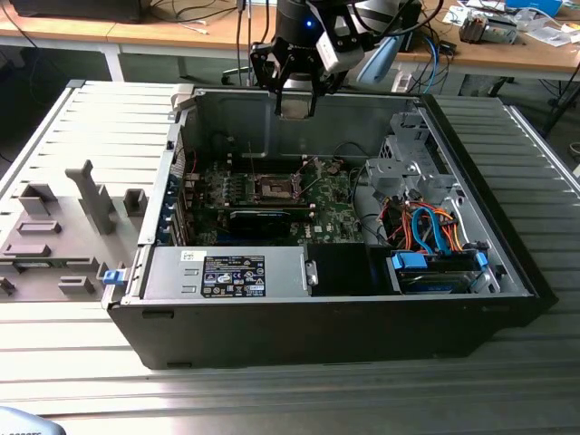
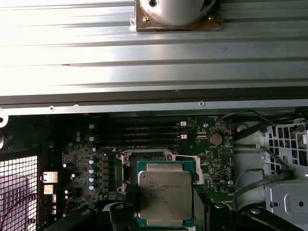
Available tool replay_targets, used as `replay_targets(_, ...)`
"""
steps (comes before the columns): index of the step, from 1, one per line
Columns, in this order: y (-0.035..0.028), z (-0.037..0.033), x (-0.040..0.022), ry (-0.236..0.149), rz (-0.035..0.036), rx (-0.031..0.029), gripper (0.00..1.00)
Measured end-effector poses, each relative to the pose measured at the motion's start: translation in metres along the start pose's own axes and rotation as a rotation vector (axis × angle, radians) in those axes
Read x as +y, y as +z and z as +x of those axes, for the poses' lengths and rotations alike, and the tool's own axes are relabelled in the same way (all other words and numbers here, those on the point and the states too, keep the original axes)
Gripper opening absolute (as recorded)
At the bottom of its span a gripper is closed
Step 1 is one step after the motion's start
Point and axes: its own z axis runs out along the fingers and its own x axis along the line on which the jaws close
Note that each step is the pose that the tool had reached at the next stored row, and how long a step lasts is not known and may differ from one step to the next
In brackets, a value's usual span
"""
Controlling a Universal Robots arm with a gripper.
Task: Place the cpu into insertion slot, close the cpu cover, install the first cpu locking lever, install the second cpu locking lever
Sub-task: 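Place the cpu into insertion slot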
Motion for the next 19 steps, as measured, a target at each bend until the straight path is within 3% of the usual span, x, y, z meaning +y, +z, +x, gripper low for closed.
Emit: replay_targets(19, 0.0076, -0.0002, -0.0007, 0.0, 0.0, 0.0, 0.55)
